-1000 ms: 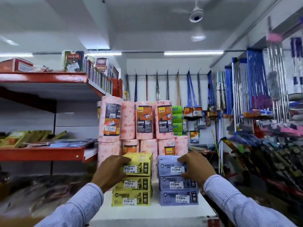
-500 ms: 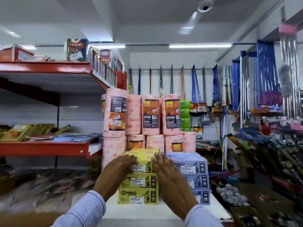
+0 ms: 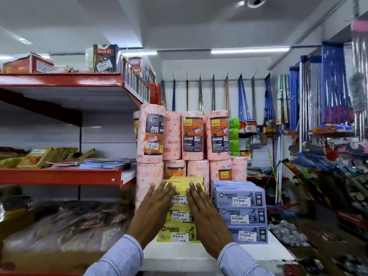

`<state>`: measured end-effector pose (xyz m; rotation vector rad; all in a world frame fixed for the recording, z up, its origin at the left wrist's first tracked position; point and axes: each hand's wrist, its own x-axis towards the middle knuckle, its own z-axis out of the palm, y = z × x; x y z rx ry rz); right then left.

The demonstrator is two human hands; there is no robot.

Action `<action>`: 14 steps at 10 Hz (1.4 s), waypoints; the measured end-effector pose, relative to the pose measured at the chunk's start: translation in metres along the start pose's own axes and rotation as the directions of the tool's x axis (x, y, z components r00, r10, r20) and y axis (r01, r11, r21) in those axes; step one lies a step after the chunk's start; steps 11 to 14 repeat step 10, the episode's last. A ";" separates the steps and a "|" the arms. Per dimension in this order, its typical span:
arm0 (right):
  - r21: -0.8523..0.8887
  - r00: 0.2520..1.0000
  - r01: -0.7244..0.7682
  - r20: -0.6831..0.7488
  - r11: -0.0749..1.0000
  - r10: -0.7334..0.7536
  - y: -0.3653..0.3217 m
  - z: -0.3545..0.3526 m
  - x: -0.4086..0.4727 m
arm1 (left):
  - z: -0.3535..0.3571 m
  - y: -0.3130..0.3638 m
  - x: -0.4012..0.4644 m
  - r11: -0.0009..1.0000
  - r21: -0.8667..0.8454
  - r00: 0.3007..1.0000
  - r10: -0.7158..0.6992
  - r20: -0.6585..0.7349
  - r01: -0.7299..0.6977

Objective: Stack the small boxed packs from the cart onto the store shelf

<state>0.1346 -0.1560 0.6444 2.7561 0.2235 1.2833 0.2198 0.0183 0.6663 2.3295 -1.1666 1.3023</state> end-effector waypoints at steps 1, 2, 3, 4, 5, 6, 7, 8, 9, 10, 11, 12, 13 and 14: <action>-0.018 0.999 0.027 -0.037 0.999 -0.028 0.003 -0.009 -0.006 | 0.000 0.011 -0.002 0.997 0.073 1.000 0.016 -0.021 -0.015; -0.055 0.997 0.016 -0.071 0.998 -0.020 0.019 -0.028 -0.023 | -0.001 0.036 0.004 0.996 0.073 0.998 0.058 -0.041 -0.055; -0.088 0.996 -0.028 -0.088 0.996 0.020 0.050 -0.044 -0.045 | 0.005 0.070 0.015 0.992 0.026 0.991 0.124 -0.047 -0.123; -0.115 0.993 -0.092 -0.081 0.989 0.083 0.084 -0.053 -0.056 | 0.018 0.100 0.027 0.984 -0.034 0.984 0.174 -0.034 -0.175; -0.135 0.993 -0.106 -0.059 0.985 0.099 0.108 -0.058 -0.060 | 0.033 0.120 0.040 0.978 -0.050 0.980 0.200 -0.015 -0.200; -0.153 0.998 -0.065 -0.030 0.986 0.061 0.120 -0.056 -0.060 | 0.041 0.131 0.047 0.976 -0.020 0.976 0.216 0.015 -0.215; -0.163 0.999 -0.051 -0.023 0.985 0.048 0.123 -0.050 -0.059 | 0.046 0.136 0.049 0.981 -0.001 0.980 0.195 0.045 -0.196; -0.169 0.998 -0.047 -0.039 0.984 0.041 0.126 -0.050 -0.060 | 0.047 0.138 0.050 0.983 0.015 0.981 0.183 0.057 -0.185; -0.183 0.998 -0.039 -0.059 0.982 0.029 0.128 -0.046 -0.060 | 0.049 0.135 0.051 0.983 0.040 0.983 0.175 0.054 -0.177; -0.153 0.996 -0.047 -0.081 0.987 0.034 0.125 -0.045 -0.061 | 0.049 0.139 0.049 0.986 0.021 0.986 0.163 0.019 -0.164; -0.153 0.996 -0.047 -0.081 0.987 0.034 0.125 -0.045 -0.061 | 0.049 0.139 0.049 0.986 0.021 0.986 0.163 0.019 -0.164; -0.153 0.996 -0.047 -0.081 0.987 0.034 0.125 -0.045 -0.061 | 0.049 0.139 0.049 0.986 0.021 0.986 0.163 0.019 -0.164; -0.153 0.996 -0.047 -0.081 0.987 0.034 0.125 -0.045 -0.061 | 0.049 0.139 0.049 0.986 0.021 0.986 0.163 0.019 -0.164; -0.153 0.996 -0.047 -0.081 0.987 0.034 0.125 -0.045 -0.061 | 0.049 0.139 0.049 0.986 0.021 0.986 0.163 0.019 -0.164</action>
